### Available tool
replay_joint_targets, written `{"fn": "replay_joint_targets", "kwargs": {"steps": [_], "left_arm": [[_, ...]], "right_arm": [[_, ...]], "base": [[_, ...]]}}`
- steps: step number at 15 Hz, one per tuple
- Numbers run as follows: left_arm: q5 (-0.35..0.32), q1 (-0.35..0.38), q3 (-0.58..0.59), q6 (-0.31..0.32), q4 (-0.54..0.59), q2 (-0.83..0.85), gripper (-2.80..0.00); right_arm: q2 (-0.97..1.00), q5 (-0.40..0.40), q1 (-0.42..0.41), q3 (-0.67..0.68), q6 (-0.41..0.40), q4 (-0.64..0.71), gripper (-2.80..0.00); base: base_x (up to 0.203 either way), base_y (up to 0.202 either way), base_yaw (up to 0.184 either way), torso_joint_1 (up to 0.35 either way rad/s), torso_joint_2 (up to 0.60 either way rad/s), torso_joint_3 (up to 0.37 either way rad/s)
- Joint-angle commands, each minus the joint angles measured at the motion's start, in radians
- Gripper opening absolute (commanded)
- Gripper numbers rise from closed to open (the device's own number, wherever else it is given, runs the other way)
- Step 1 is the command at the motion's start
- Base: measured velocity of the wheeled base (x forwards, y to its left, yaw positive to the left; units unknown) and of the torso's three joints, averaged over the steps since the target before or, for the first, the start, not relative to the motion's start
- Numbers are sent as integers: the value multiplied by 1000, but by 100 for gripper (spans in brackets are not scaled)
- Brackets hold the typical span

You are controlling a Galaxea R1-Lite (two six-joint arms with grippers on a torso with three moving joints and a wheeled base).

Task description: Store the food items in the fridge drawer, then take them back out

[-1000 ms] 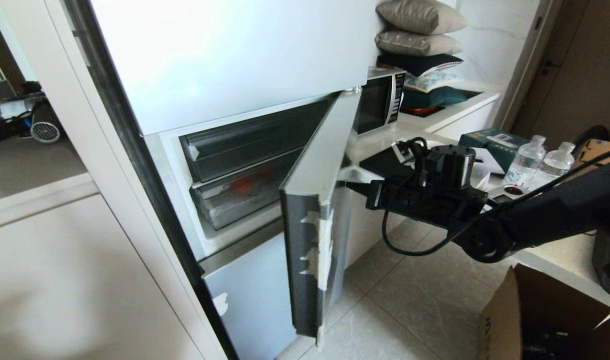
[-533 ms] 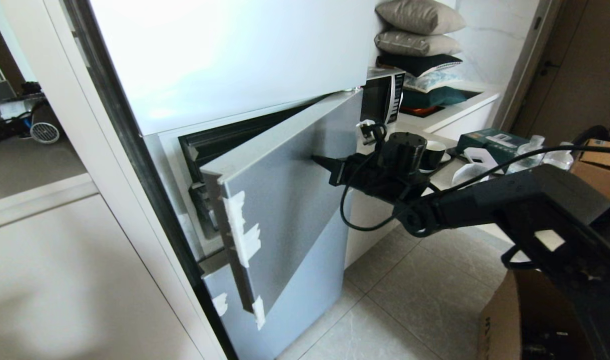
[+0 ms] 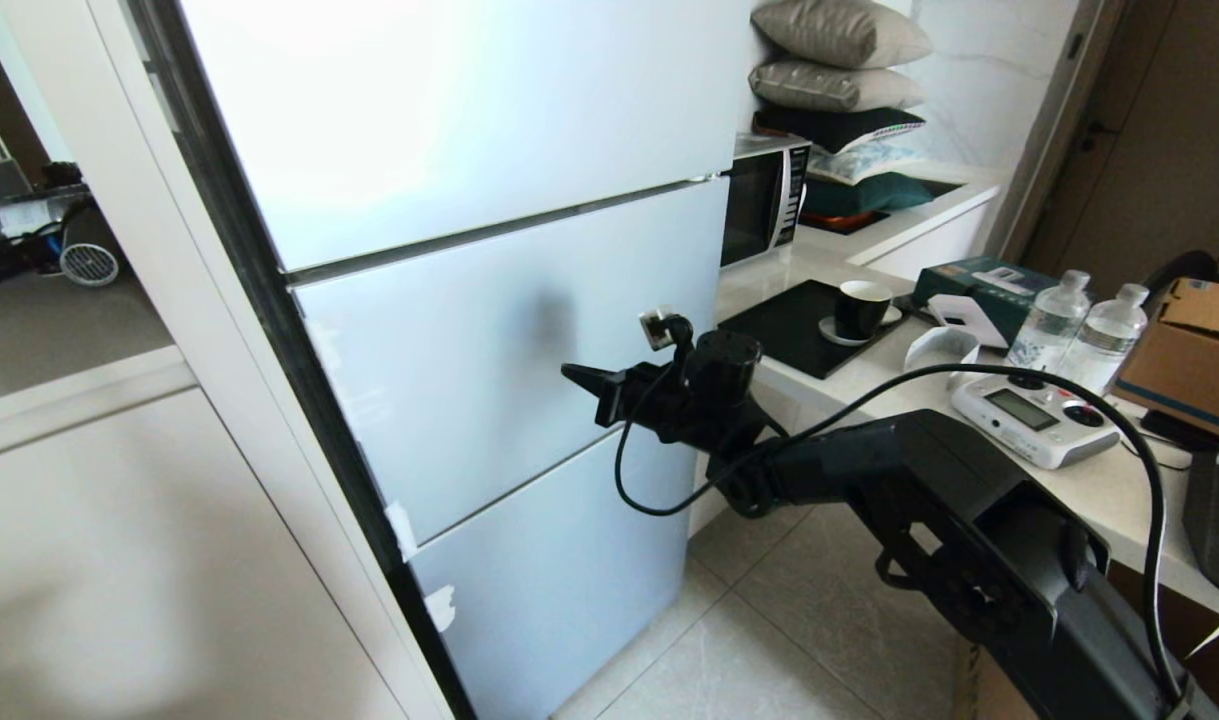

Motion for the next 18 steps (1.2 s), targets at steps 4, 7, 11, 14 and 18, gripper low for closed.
{"fn": "replay_joint_targets", "kwargs": {"steps": [4, 7, 11, 14, 18], "left_arm": [[0, 0, 0, 0, 0, 1, -280], [0, 0, 0, 0, 0, 1, -280], [0, 0, 0, 0, 0, 1, -280], [0, 0, 0, 0, 0, 1, -280], [0, 0, 0, 0, 0, 1, -280]], "right_arm": [[-35, 3, 3, 8, -2, -5, -280], [-127, -26, 8, 126, -21, -7, -280], [-547, -76, 5, 678, -127, -5, -280], [-1014, -227, -23, 1016, -183, 49, -280], [-1643, -506, -127, 1296, -238, 312, -280]], "base": [[0, 0, 0, 0, 0, 0], [0, 0, 0, 0, 0, 0], [0, 0, 0, 0, 0, 0], [0, 0, 0, 0, 0, 0], [0, 0, 0, 0, 0, 0]]}}
